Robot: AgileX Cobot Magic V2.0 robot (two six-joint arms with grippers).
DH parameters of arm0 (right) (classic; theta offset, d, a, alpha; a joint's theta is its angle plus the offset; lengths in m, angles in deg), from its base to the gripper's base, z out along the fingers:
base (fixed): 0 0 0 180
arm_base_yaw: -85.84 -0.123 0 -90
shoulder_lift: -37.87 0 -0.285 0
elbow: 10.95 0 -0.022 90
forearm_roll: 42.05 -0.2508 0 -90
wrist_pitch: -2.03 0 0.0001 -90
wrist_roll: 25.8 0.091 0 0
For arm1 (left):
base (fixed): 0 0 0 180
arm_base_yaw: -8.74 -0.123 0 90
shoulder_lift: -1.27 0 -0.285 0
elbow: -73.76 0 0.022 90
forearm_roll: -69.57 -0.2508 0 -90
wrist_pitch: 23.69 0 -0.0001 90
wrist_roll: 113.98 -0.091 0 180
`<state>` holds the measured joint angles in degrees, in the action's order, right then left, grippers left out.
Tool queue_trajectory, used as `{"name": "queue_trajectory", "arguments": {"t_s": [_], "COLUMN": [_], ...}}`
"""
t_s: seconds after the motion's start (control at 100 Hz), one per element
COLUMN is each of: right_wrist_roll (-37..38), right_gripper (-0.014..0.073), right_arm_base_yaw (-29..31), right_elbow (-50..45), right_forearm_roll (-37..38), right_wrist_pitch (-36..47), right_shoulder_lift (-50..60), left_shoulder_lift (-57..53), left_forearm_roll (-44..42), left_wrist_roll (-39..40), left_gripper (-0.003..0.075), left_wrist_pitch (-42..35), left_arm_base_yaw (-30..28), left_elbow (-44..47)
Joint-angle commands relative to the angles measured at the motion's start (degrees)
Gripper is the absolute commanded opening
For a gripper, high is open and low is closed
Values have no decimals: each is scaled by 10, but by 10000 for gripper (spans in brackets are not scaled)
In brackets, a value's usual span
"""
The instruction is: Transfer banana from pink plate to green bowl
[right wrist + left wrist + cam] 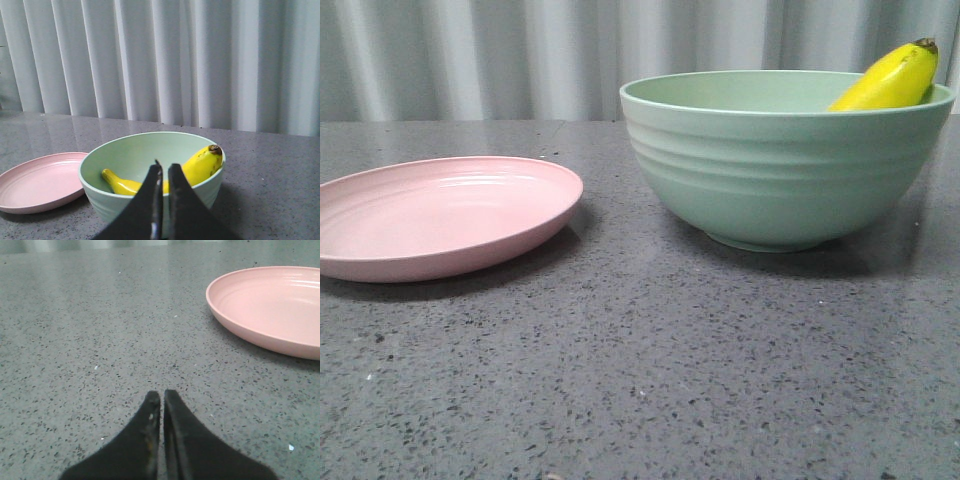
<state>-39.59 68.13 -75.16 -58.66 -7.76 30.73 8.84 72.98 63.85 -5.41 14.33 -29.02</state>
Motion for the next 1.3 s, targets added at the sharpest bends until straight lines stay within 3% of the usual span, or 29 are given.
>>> {"name": "queue_trajectory", "arguments": {"t_s": [0.0, 0.2, 0.35, 0.5, 0.6, 0.65, 0.89, 1.29], "right_wrist_roll": [-7, -7, -7, 19, 90, 107, 109, 109], "right_gripper": [-64, -64, -64, -64, -64, -64, -64, -64], "right_arm_base_yaw": [2, 2, 11, 66, 119, 145, 226, 232], "right_elbow": [14, 12, -35, -107, -150, -147, -148, -148], "right_forearm_roll": [4, 4, 9, 62, 128, 166, 166, 166], "right_wrist_pitch": [41, 43, 108, 212, 255, 205, 44, -78], "right_shoulder_lift": [-1, -1, 2, 2, 2, 2, 13, 13], "left_shoulder_lift": [-17, -17, -17, -17, -17, -17, -17, -17], "left_forearm_roll": [7, 7, 7, 7, 7, 7, 7, 7], "left_wrist_roll": [5, 5, 5, 5, 5, 5, 5, 5], "left_gripper": [-20, -20, -20, -20, -20, -20, -20, -20], "left_wrist_pitch": [-34, -34, -34, -34, -34, -34, -34, -34], "left_arm_base_yaw": [-2, -2, -2, -2, -2, -2, -2, -2], "left_elbow": [6, 6, 6, 6, 6, 6, 6, 6]}}
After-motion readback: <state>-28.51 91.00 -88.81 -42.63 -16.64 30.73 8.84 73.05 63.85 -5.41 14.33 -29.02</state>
